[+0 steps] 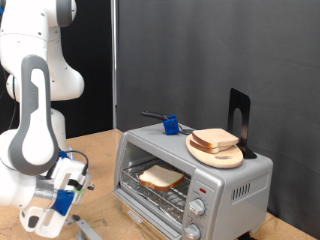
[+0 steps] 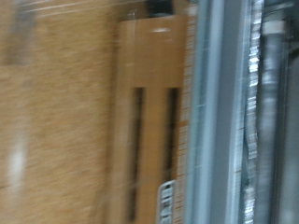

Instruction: Make a piece of toast with the oven

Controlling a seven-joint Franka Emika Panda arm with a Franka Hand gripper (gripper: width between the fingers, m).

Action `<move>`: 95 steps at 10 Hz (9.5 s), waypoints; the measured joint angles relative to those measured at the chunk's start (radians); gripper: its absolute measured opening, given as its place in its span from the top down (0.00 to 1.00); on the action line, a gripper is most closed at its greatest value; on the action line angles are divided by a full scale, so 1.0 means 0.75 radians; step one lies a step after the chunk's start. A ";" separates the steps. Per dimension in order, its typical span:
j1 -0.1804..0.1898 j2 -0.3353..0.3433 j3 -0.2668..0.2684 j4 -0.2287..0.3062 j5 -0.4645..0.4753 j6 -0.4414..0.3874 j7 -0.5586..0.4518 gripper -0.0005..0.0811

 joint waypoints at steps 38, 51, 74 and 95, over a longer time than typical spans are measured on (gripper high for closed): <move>-0.052 -0.262 0.085 0.076 0.467 -0.242 0.223 0.16; -0.150 -0.007 0.068 0.387 0.342 -0.738 -1.079 0.16; -0.161 0.129 0.242 0.640 -0.004 -0.449 -2.940 0.16; -0.178 0.261 0.449 0.897 0.047 -0.286 -2.939 0.16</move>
